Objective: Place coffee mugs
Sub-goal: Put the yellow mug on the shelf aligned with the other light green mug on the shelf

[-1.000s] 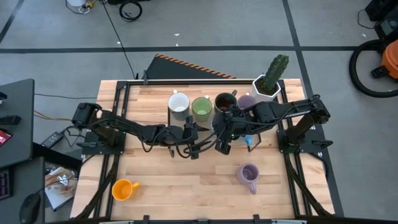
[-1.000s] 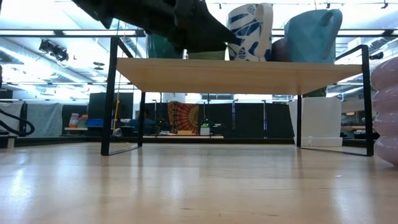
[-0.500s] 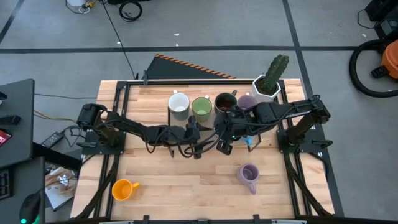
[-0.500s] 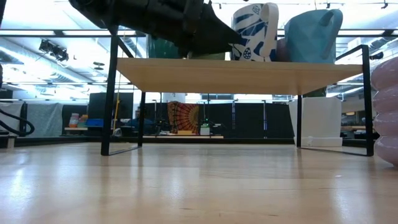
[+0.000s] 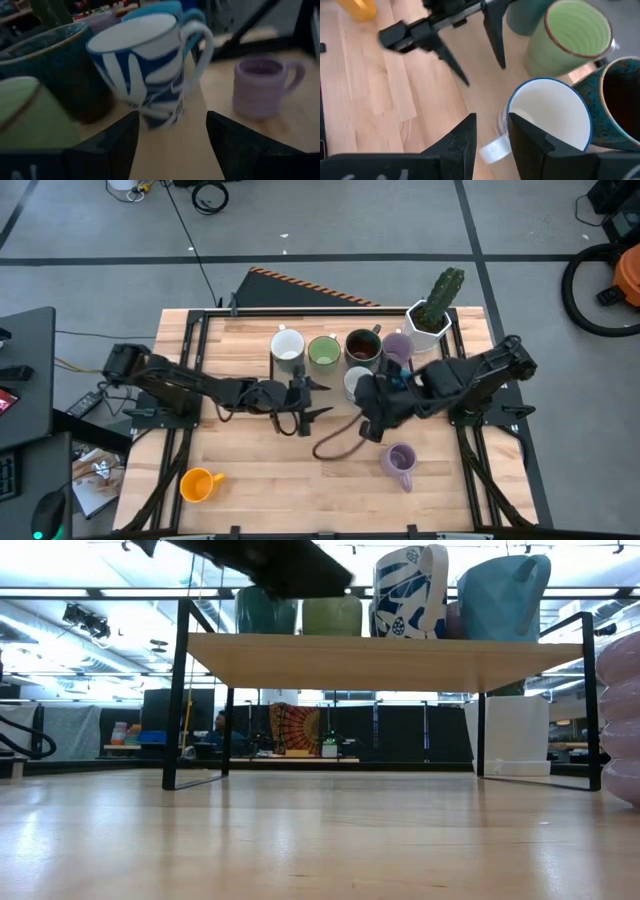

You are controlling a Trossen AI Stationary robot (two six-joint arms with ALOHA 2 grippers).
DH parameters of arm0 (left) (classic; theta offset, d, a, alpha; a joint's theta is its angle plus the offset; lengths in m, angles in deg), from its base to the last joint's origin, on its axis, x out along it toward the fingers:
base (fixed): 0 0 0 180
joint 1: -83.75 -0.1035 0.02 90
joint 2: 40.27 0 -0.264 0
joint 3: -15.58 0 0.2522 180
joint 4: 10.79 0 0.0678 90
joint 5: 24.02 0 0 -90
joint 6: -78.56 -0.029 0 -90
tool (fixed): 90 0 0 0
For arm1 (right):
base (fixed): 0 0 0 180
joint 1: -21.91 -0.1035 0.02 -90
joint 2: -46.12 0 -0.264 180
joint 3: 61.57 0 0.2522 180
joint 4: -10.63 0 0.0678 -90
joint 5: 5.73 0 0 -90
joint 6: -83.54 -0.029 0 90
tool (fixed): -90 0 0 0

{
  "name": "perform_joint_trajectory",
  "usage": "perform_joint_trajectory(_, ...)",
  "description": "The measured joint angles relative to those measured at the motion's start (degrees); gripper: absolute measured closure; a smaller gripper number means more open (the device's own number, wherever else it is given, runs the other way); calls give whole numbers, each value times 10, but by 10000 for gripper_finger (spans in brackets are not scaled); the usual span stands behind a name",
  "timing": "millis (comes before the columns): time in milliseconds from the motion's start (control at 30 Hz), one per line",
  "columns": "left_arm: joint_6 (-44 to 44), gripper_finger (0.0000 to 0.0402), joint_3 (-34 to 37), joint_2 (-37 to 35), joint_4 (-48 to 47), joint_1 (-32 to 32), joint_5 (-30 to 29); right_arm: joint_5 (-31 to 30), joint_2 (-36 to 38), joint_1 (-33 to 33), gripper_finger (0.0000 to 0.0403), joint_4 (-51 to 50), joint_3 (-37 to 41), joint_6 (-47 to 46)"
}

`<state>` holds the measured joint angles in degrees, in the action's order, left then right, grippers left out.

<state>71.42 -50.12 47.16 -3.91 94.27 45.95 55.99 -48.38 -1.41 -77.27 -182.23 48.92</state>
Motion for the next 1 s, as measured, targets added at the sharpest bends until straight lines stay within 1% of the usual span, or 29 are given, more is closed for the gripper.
perform_joint_trajectory(67,-32,173,3,-24,-32,8,-9,-24,0,-20,286,0,0,-3)
perform_joint_trajectory(133,-62,185,12,-47,-40,10,-9,-53,0,-46,286,1,0,-2)
perform_joint_trajectory(267,-95,206,44,-121,-73,9,-7,-118,0,-100,286,-3,0,21)
perform_joint_trajectory(367,-93,216,68,-185,-120,18,8,-148,0,-130,286,1,0,34)
perform_joint_trajectory(500,-59,220,74,-262,-203,51,24,-179,0,-165,286,17,0,49)
perform_joint_trajectory(600,-18,220,74,-295,-259,81,44,-181,0,-183,286,22,0,62)
perform_joint_trajectory(700,34,220,75,-317,-303,118,92,-175,0,-193,286,58,10,78)
perform_joint_trajectory(800,131,220,75,-322,-323,157,130,-172,0,-201,286,125,29,99)
perform_joint_trajectory(900,227,220,75,-320,-340,198,168,-140,0,-202,286,197,56,114)
perform_joint_trajectory(1000,335,220,75,-316,-368,245,171,-106,-1,-200,286,254,81,105)
